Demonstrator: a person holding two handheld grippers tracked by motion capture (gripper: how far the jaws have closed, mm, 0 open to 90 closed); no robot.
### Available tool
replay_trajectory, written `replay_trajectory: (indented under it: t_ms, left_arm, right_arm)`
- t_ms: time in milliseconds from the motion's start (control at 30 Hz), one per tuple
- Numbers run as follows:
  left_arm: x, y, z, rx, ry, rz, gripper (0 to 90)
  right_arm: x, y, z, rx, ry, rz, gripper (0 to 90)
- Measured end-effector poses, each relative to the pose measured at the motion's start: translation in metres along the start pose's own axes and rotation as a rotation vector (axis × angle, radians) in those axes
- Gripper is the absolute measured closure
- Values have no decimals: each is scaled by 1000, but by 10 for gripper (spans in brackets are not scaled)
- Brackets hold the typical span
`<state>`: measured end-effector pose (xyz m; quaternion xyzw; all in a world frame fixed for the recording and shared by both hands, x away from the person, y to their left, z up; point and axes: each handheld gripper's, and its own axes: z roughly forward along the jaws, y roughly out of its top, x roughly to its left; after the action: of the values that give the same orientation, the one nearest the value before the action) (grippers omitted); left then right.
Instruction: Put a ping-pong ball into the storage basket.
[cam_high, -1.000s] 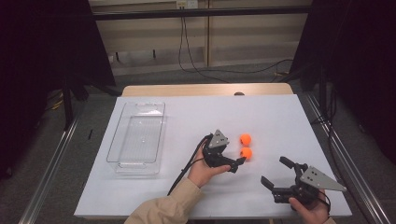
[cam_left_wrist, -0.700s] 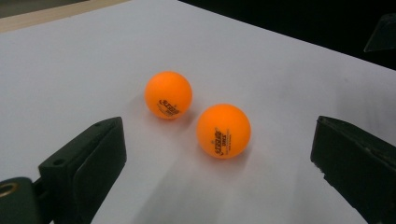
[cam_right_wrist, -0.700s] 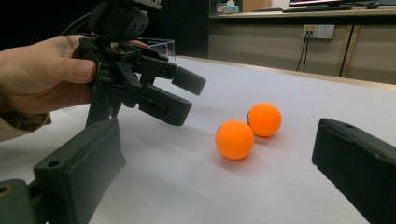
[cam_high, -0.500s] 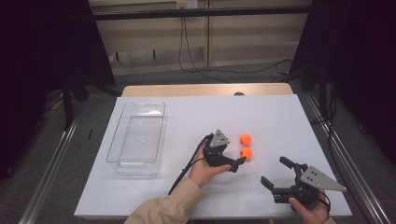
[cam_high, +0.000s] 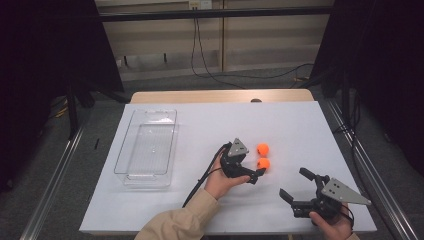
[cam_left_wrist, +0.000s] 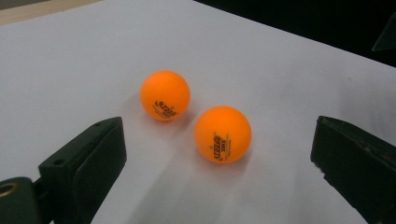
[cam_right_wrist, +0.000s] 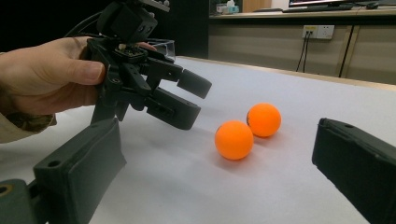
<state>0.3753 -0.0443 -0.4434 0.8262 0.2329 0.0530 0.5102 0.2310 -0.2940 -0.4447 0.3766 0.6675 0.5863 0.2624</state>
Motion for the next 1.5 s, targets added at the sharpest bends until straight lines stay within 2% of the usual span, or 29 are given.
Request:
replay_trajectory:
  t_ms: [567, 833, 1067, 1500]
  left_arm:
    - [-3, 1, 12, 36, -8, 6, 35]
    - [-3, 3, 13, 29, -4, 15, 37]
    - [-3, 3, 14, 27, 2, 5, 37]
    - [-2, 3, 16, 40, 6, 12, 48]
  right_arm:
    - [0, 0, 0, 0, 1, -1, 12]
    - [0, 0, 0, 2, 4, 0, 12]
    - [0, 0, 0, 2, 4, 1, 12]
    - [0, 0, 0, 0, 4, -1, 12]
